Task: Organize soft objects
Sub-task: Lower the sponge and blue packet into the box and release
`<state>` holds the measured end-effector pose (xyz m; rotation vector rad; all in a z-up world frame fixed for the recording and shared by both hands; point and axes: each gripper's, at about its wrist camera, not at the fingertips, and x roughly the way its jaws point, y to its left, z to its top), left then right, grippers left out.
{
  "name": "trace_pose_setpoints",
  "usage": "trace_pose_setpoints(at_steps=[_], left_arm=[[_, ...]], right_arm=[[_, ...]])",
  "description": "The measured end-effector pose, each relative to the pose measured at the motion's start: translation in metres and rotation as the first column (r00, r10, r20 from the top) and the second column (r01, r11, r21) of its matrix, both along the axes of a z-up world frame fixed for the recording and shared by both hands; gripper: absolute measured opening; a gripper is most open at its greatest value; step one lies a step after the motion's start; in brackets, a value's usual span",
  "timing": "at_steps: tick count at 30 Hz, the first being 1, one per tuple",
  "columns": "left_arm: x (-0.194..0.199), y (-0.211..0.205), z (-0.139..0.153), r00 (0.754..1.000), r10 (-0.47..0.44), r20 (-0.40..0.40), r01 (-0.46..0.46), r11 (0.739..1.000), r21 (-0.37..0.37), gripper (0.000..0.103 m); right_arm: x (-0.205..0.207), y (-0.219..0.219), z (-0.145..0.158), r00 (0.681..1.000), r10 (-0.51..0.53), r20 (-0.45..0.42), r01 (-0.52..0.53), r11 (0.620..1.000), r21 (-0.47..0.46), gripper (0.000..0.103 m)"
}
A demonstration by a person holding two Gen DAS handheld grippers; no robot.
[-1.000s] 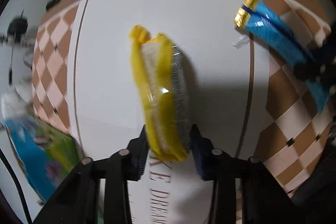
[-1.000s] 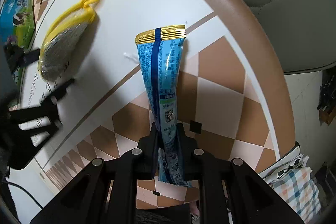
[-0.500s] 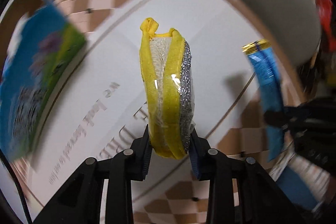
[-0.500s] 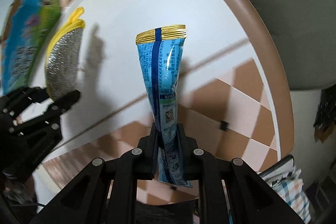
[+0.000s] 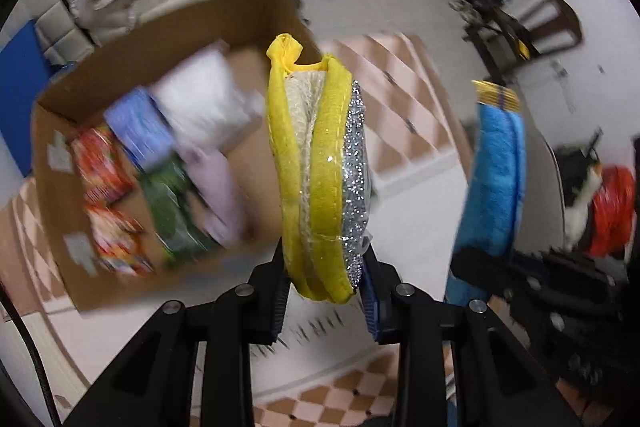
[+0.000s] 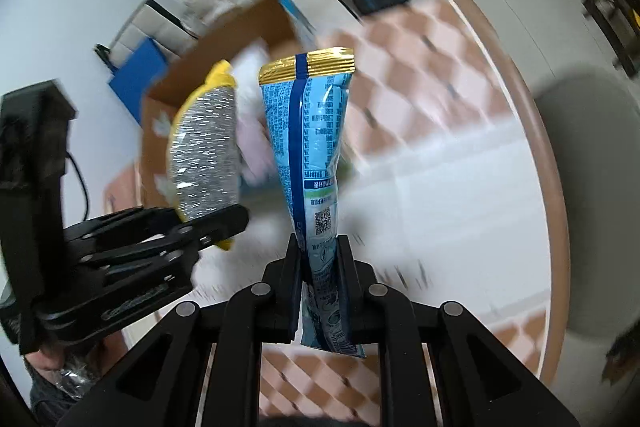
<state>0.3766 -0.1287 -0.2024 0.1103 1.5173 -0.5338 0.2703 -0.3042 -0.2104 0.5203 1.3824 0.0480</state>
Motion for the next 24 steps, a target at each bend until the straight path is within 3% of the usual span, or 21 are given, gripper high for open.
trace_pose_setpoints(at_steps=[3,8,12,17,19,21,24], left_arm=[[0.044,-0.001,-0.022,0.996,0.052,-0.076,-0.051,0.999,0.017,0.028],[0.067,0.003,-0.059,0.977,0.109,-0.181,-0.102,0.994,0.047,0.028],[0.072,0.007,-0.091,0.942,0.138,-0.307,-0.138,0.990,0.023,0.030],[0.072,0.009,-0.112,0.919,0.139,-0.369,-0.145,0.989,0.013,0.031],[0.076,0.009,-0.113,0.920,0.152,-0.362,-0.148,0.988,0.037,0.037],[0.079,0.012,-0.112,0.923,0.164,-0.349,-0.158,0.986,0.046,0.052],[0.079,0.019,-0.108,0.930,0.177,-0.321,-0.166,0.984,0.064,0.068]], right_arm=[[0.051,0.017,0.007,1.000,0.007,0.012,-0.007,1.000,0.019,0.016],[0.117,0.040,-0.008,0.998,0.056,-0.037,-0.057,0.998,-0.015,0.017],[0.144,0.044,-0.030,0.993,0.082,-0.087,-0.087,0.995,-0.050,0.016],[0.162,0.046,-0.063,0.980,0.124,-0.158,-0.132,0.990,-0.041,0.017],[0.167,0.045,-0.076,0.973,0.140,-0.186,-0.153,0.986,-0.061,0.021],[0.169,0.044,-0.084,0.965,0.152,-0.214,-0.175,0.980,-0.096,0.031],[0.169,0.043,-0.085,0.962,0.163,-0.219,-0.188,0.978,-0.096,0.035]])
